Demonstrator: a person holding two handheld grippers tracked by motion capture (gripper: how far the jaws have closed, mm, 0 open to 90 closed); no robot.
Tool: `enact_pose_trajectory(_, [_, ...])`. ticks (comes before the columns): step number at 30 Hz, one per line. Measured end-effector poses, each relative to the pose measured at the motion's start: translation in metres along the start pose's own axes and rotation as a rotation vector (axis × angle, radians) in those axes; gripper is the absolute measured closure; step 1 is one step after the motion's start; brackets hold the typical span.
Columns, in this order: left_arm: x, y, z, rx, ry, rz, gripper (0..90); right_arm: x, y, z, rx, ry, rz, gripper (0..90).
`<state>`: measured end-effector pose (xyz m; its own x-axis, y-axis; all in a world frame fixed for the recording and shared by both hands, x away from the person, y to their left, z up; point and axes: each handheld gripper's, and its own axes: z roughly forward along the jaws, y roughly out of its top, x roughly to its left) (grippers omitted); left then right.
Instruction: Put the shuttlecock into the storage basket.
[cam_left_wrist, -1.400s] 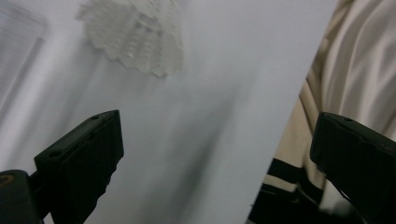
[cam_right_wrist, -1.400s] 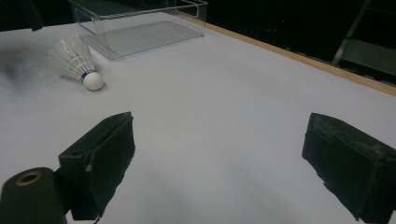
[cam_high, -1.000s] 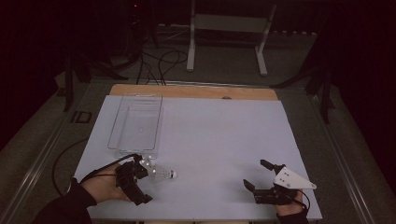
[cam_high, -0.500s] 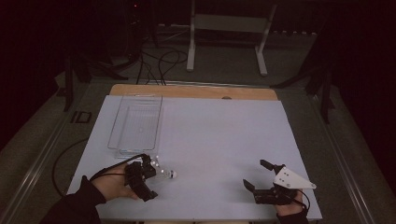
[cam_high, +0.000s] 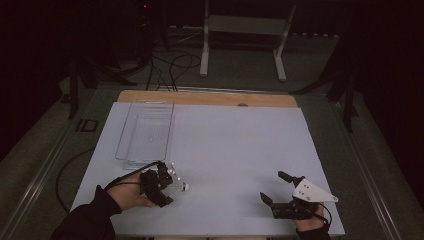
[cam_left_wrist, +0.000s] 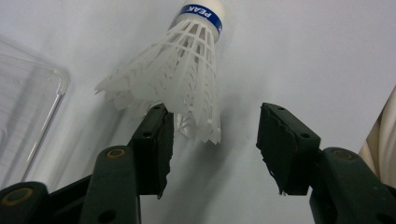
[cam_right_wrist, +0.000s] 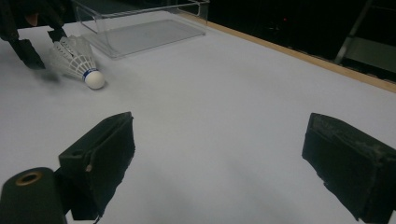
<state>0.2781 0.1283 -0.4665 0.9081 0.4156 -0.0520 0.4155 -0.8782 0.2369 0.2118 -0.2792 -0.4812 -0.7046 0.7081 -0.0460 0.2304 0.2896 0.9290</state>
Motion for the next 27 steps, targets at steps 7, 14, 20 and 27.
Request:
enact_pose_trajectory(7, [0.0,0.006,0.004,0.005,0.0,0.008,57.6,0.0,0.0,0.0,0.0,0.002,-0.003,9.0])
enact_pose_trajectory(14, [0.003,0.009,0.003,-0.003,0.009,0.01,68.7,0.0,0.0,0.0,0.001,0.001,0.0,9.0])
enact_pose_trajectory(20, [0.004,0.01,0.004,-0.004,-0.014,0.038,84.7,0.0,0.0,0.0,0.002,0.001,0.0,9.0])
enact_pose_trajectory(27, [0.005,0.013,0.0,0.001,-0.007,0.057,89.8,0.0,0.0,0.0,0.003,0.002,0.0,9.0])
